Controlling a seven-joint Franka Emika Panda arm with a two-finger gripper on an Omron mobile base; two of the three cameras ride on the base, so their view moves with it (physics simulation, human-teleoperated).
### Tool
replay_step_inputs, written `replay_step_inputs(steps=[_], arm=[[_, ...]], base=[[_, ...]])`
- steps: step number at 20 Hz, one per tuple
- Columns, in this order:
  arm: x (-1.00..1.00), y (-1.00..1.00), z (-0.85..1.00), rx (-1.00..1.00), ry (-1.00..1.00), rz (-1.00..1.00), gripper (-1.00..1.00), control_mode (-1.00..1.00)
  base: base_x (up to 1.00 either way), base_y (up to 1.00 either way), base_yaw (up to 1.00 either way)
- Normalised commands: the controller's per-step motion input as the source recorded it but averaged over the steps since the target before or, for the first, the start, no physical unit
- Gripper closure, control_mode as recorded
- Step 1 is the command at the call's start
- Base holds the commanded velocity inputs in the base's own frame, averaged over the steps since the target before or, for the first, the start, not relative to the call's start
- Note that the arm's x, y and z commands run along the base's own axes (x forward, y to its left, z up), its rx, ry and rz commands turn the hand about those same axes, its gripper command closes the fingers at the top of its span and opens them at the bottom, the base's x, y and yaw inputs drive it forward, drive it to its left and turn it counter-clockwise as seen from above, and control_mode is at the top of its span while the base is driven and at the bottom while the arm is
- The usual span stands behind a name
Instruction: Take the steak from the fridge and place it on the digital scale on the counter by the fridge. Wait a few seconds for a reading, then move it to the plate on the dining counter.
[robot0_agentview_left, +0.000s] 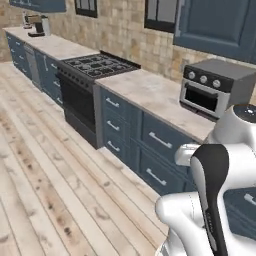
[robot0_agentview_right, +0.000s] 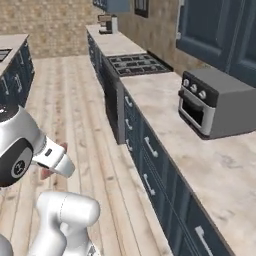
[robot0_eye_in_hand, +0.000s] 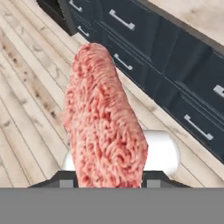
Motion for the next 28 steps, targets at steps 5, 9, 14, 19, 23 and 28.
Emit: replay_step_inputs(steps=[5, 9, 14, 19, 23, 28], arm=[[0.00, 0.00, 0.00, 0.00, 0.00, 0.00, 1.00, 1.00], [0.00, 0.00, 0.00, 0.00, 0.00, 0.00, 1.00, 1.00], [0.00, 0.00, 0.00, 0.00, 0.00, 0.00, 1.00, 1.00], [0.00, 0.00, 0.00, 0.00, 0.00, 0.00, 1.00, 1.00], [0.00, 0.00, 0.00, 0.00, 0.00, 0.00, 1.00, 1.00], [0.00, 0.00, 0.00, 0.00, 0.00, 0.00, 1.00, 1.00]], base=[[0.29, 0.03, 0.92], [0.84, 0.00, 0.74], [0.87, -0.01, 0.66], [0.88, -0.29, 0.45], [0.70, -0.58, 0.13], [0.60, -0.50, 0.00]])
